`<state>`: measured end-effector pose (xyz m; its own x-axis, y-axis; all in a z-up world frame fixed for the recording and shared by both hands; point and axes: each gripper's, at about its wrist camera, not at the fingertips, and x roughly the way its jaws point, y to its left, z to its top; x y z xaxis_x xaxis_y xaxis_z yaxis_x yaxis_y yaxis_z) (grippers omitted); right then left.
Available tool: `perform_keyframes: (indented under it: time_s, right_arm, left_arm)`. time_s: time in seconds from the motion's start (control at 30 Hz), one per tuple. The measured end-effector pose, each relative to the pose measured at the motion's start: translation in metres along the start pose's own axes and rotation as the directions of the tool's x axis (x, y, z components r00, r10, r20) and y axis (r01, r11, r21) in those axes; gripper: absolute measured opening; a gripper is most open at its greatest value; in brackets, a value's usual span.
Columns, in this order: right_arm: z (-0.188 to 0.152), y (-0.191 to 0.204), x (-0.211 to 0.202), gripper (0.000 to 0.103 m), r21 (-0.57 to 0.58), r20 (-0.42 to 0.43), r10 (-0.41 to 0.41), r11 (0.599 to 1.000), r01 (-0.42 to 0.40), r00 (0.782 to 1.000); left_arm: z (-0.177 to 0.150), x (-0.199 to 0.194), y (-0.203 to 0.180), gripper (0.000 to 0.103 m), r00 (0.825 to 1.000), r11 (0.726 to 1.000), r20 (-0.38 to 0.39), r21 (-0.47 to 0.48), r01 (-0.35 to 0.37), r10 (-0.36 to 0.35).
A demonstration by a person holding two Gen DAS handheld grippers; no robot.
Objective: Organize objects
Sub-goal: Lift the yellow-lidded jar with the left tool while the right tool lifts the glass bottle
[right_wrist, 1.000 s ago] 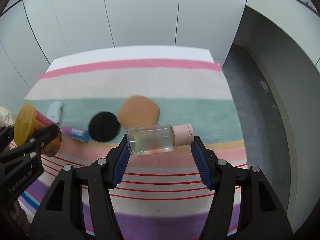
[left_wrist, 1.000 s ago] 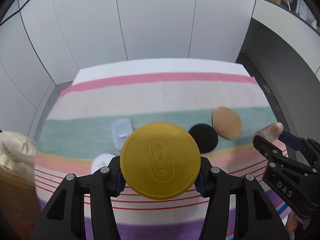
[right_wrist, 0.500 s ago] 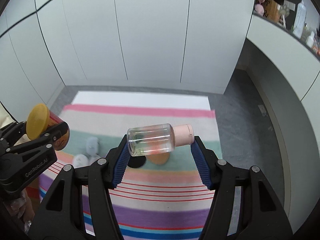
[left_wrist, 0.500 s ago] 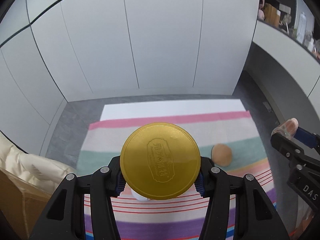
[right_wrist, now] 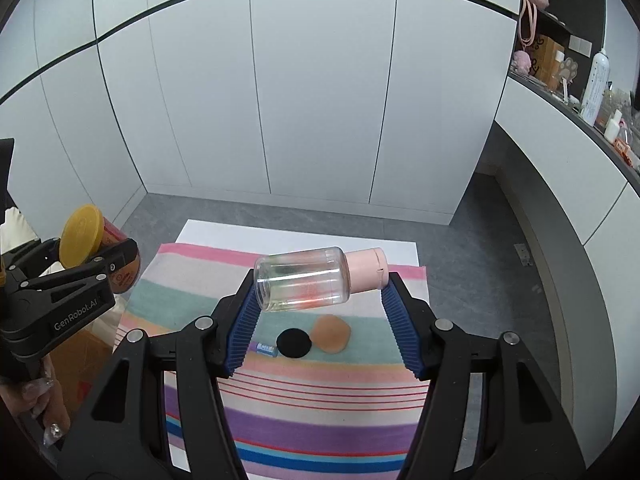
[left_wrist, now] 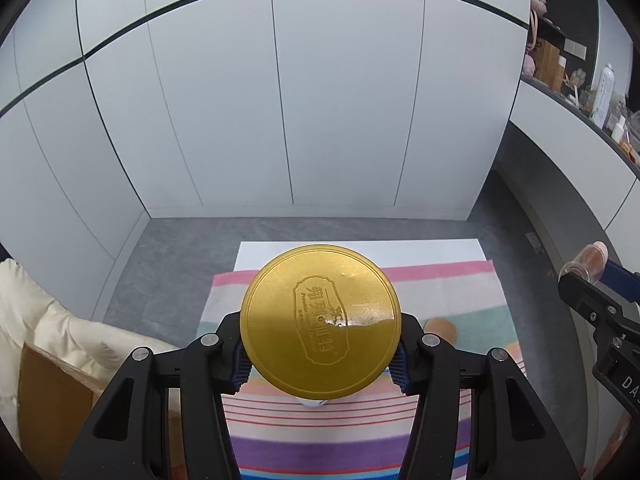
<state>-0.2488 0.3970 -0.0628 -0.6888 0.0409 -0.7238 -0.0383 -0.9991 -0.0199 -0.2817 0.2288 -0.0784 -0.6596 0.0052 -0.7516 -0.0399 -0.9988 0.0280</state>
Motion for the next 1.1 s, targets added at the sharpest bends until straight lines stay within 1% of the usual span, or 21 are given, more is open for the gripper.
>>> perform_keyframes:
  time_s: [0.13,0.3,0.43,0.57,0.67,0.73,0.93,1.1]
  right_arm:
    - [-0.004,0.001,-0.003,0.063,0.0,-0.008,0.002,1.0,-0.002,1.0]
    - [-0.012,0.002,-0.014,0.063,-0.005,-0.014,0.0,1.0,0.0,1.0]
    - [-0.021,0.006,-0.027,0.063,-0.018,-0.012,0.002,1.0,-0.002,1.0]
    - [-0.032,0.01,-0.043,0.063,-0.021,-0.014,0.013,1.0,-0.014,1.0]
    - [-0.048,0.014,-0.059,0.063,-0.019,-0.022,0.037,0.999,-0.037,0.999]
    - [-0.056,0.016,-0.068,0.063,-0.02,-0.029,0.055,0.998,-0.055,0.998]
    - [-0.082,0.02,-0.099,0.063,-0.024,-0.038,0.07,0.997,-0.071,0.997]
    - [-0.106,0.017,-0.119,0.063,-0.027,-0.037,0.095,0.995,-0.096,0.995]
  left_arm:
    - [-0.002,-0.003,0.001,0.055,1.0,1.0,-0.012,-0.006,-0.006,0.006]
    - [-0.013,-0.014,0.003,0.055,1.0,1.0,-0.019,0.012,-0.019,0.019]
    - [-0.021,-0.027,0.006,0.055,0.999,0.999,-0.021,0.027,-0.023,0.024]
    - [-0.034,-0.047,0.007,0.055,1.0,0.998,-0.005,0.059,-0.029,0.03]
    - [-0.047,-0.064,0.007,0.055,1.0,0.997,-0.008,0.075,0.002,-0.001]
    - [-0.056,-0.076,0.009,0.055,1.0,0.997,-0.011,0.082,0.01,-0.009]
    - [-0.085,-0.112,0.013,0.055,0.999,0.994,-0.023,0.1,0.038,-0.036]
    - [-0.106,-0.134,0.015,0.055,0.998,0.992,-0.029,0.112,0.054,-0.051]
